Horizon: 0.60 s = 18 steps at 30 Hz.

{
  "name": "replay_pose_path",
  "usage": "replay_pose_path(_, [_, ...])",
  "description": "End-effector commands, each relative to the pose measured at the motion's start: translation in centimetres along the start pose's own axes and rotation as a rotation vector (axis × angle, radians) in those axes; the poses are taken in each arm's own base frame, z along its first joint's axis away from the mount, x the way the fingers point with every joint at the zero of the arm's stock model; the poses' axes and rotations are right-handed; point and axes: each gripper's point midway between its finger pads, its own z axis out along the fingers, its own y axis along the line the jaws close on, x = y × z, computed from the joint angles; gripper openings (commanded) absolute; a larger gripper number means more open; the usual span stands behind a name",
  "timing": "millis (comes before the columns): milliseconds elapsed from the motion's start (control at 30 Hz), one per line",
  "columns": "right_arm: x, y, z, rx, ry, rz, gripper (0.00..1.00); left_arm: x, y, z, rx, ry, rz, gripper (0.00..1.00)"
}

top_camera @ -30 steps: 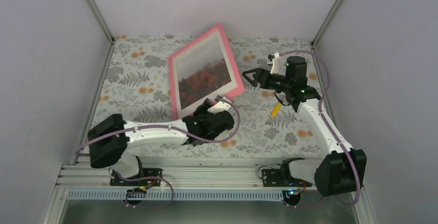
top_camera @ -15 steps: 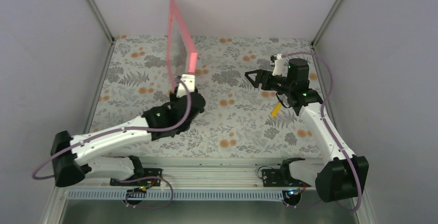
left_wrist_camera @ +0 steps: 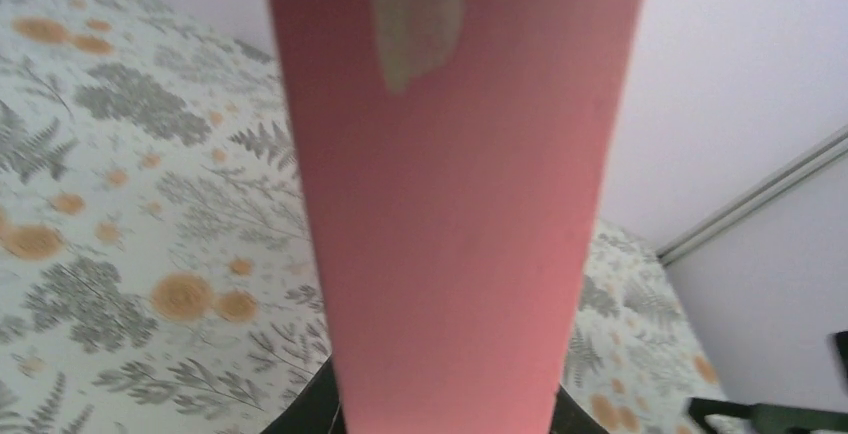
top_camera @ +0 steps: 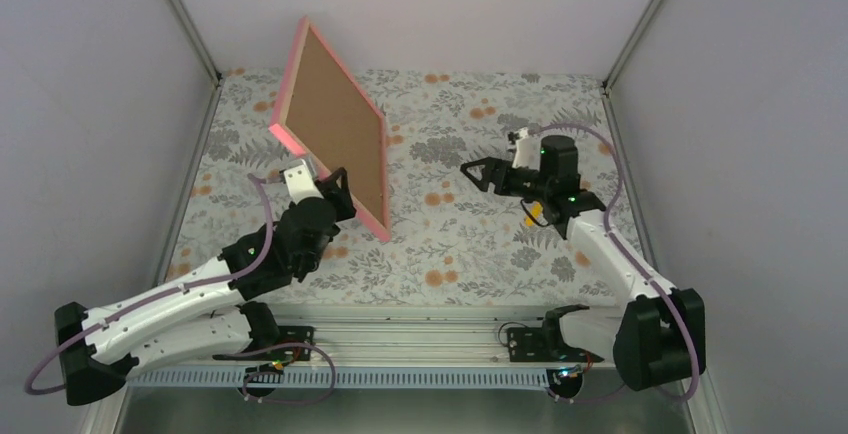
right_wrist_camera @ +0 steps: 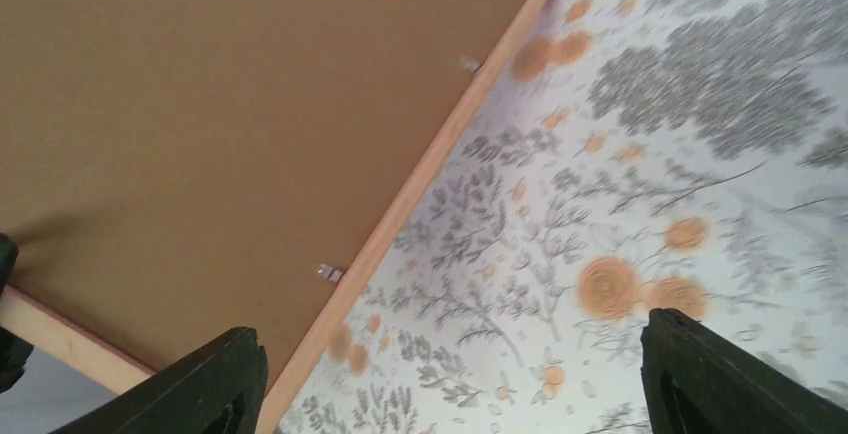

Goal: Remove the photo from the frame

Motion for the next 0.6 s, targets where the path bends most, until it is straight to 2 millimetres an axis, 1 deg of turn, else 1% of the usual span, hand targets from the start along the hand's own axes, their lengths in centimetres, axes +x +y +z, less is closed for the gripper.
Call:
replay_pose_path(0, [1.9,1.8,2.4,-0.128,0.039,0.060,0.84,0.8,-2.3,-0.4,0.153,0.047,-0.204,0.08])
replay_pose_path(200, [4.4,2.2,5.6,-0.197,0.088,0.179,0.84,2.8,-2.3,0.0,0.193,0.084,-0.289,0.08])
replay_pose_path(233, [4.8,2.2,6.1,-0.205,0.094,0.198,0.84,3.4,-2.0,0.2,0.193,0.092,-0.304,0.08])
replay_pose_path(333, [6.0,2.3,7.4,-0.239,0.131,0.259,0.84,4.0,-1.9,0.3,0.208,0.096,-0.347,0.08])
replay_pose_path(467, [6.7,1.5,8.3,-0.229,0.137,0.319,0.83,5.0,-2.0,0.4,0.238,0.124,-0.392,0.08])
replay_pose_path(567, [7.0,0.8,8.9,-0.210,0.138,0.350,0.81,6.0,-1.2,0.6,0.240,0.137,-0.442,0.08])
